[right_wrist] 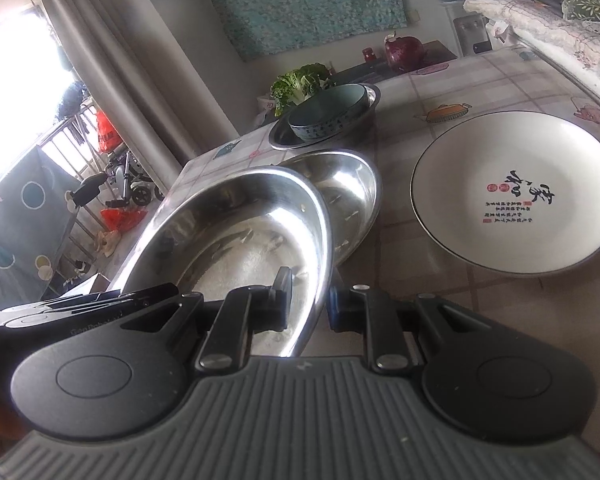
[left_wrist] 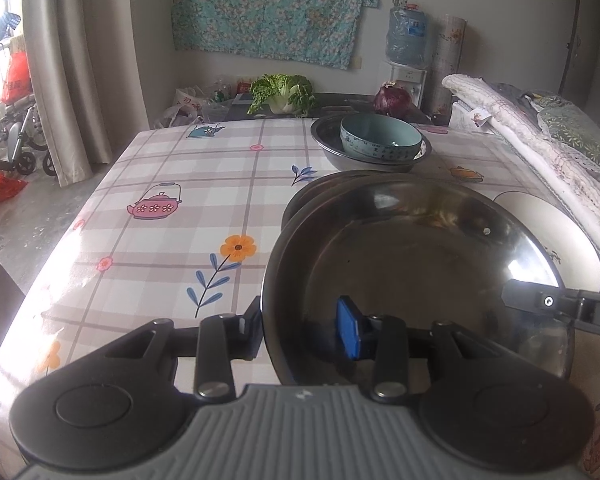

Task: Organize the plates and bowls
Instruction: 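Lower the steel plates onto each other and open both grippers, then move both grippers to the rim of the white calligraphy plate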

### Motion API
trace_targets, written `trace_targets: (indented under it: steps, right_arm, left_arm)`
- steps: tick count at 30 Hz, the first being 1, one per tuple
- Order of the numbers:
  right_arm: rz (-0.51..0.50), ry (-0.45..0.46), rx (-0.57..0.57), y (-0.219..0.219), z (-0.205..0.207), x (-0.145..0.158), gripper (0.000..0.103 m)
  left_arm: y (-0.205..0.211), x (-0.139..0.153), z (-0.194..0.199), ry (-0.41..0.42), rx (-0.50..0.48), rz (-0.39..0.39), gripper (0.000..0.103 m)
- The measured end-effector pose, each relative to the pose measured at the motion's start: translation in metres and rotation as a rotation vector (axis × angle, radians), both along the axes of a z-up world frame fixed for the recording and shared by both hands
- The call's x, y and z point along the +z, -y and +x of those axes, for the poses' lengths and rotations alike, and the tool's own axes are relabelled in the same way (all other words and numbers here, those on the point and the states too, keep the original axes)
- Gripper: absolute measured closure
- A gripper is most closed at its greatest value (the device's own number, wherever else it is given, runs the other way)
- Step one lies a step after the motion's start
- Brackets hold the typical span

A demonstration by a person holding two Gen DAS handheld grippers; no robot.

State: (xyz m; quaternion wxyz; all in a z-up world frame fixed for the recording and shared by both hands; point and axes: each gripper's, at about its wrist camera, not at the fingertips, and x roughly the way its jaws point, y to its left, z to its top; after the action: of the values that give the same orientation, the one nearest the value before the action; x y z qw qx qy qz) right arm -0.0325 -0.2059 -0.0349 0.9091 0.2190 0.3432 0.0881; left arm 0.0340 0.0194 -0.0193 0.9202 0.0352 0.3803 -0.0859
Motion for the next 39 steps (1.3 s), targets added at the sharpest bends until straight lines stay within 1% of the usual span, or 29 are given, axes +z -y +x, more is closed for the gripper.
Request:
trace_targets:
  steps: [18,28,33,34,35,37,39]
  right_arm:
    - [0.008,-0.056,-0.017,0.004,0.041,-0.014,0.083]
    - [0.032,-0.083,-0.029,0.008,0.054,-0.021,0.08]
    - [0.056,-0.081,-0.033,0.01,0.058,-0.021,0.071]
    - [0.058,-0.079,-0.032,0.009,0.057,-0.02,0.068]
    - [0.061,-0.077,-0.03,0.009,0.058,-0.019,0.062]
    - [0.075,-0.07,-0.027,0.009,0.058,-0.018,0.056]
    - [0.095,-0.07,-0.028,0.01,0.058,-0.017,0.053]
  left_arm:
    - [0.007,-0.017,0.045,-0.065,-0.017,0.001,0.064]
    - [0.013,-0.019,0.055,-0.063,-0.029,0.004,0.06]
    - [0.011,-0.016,0.054,-0.05,-0.024,-0.002,0.056]
    - [0.011,-0.015,0.053,-0.046,-0.023,-0.001,0.054]
    - [0.01,-0.014,0.052,-0.041,-0.021,-0.001,0.054]
    - [0.008,-0.011,0.05,-0.035,-0.016,-0.003,0.053]
    - [0.006,-0.01,0.048,-0.032,-0.01,-0.007,0.053]
